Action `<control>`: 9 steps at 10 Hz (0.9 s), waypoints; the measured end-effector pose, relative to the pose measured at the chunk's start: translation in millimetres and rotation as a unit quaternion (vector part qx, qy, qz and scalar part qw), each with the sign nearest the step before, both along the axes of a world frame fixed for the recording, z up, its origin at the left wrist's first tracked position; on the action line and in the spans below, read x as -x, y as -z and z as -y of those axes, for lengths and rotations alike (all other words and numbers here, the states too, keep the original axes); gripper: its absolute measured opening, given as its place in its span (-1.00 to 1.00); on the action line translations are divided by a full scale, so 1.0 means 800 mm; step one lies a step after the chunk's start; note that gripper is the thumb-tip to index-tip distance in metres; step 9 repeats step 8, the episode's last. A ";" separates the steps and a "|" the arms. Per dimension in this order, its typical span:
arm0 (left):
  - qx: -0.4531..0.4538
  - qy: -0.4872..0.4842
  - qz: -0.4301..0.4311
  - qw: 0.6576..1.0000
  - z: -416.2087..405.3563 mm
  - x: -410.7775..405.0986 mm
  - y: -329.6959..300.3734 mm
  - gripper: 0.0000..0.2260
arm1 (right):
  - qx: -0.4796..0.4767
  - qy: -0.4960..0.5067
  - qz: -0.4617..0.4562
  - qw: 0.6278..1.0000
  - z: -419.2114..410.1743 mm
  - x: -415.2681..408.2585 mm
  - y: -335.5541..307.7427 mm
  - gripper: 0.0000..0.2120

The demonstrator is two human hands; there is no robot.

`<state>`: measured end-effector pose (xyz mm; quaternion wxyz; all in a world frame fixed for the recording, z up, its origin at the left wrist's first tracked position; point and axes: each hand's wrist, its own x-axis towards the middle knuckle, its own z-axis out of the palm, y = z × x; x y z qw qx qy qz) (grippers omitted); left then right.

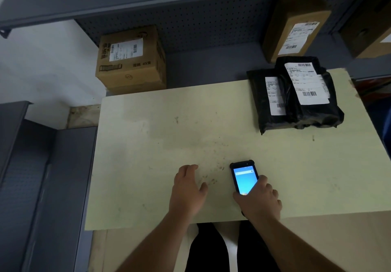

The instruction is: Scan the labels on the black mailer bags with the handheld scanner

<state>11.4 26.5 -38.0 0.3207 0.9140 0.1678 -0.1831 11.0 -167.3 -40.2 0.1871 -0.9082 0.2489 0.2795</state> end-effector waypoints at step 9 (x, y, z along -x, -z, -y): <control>-0.001 0.005 0.006 1.000 -0.004 0.002 0.001 -0.48 | 0.054 -0.045 0.007 0.997 -0.001 -0.010 0.006 -0.04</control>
